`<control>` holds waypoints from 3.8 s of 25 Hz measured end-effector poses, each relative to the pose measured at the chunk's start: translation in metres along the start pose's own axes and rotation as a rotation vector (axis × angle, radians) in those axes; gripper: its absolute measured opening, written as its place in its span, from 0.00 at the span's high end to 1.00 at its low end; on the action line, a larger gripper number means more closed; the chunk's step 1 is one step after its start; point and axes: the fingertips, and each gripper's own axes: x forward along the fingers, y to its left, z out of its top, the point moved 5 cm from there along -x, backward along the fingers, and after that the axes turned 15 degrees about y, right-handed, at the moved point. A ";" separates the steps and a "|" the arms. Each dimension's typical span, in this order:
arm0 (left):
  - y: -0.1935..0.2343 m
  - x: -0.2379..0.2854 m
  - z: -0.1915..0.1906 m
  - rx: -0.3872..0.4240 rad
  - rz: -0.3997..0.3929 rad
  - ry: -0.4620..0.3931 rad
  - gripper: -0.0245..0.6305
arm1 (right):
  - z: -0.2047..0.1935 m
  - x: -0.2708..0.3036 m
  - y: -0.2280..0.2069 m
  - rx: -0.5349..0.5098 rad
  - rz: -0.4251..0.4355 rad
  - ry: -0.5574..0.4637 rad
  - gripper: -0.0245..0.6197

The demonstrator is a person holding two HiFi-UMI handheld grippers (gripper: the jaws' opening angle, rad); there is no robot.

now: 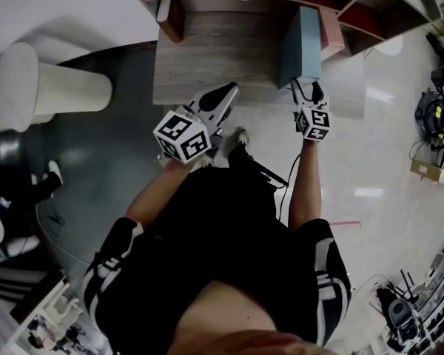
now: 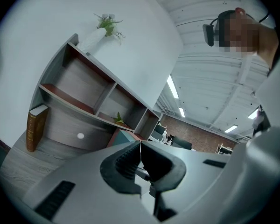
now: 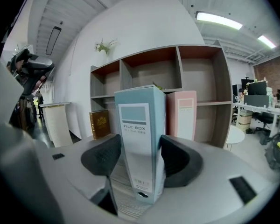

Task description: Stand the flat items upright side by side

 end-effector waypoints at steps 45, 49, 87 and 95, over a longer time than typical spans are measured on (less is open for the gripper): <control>0.023 0.031 0.010 -0.020 0.039 0.023 0.93 | 0.050 0.063 -0.040 0.061 -0.239 0.011 0.53; 0.016 0.027 0.005 0.030 0.033 0.026 0.93 | 0.044 0.040 -0.035 0.117 -0.253 0.023 0.54; -0.062 -0.031 -0.014 0.191 -0.138 -0.029 0.93 | 0.040 -0.211 0.130 0.334 -0.246 -0.093 0.92; -0.062 -0.028 -0.013 0.172 -0.139 -0.023 0.93 | 0.042 -0.212 0.129 0.329 -0.248 -0.093 0.92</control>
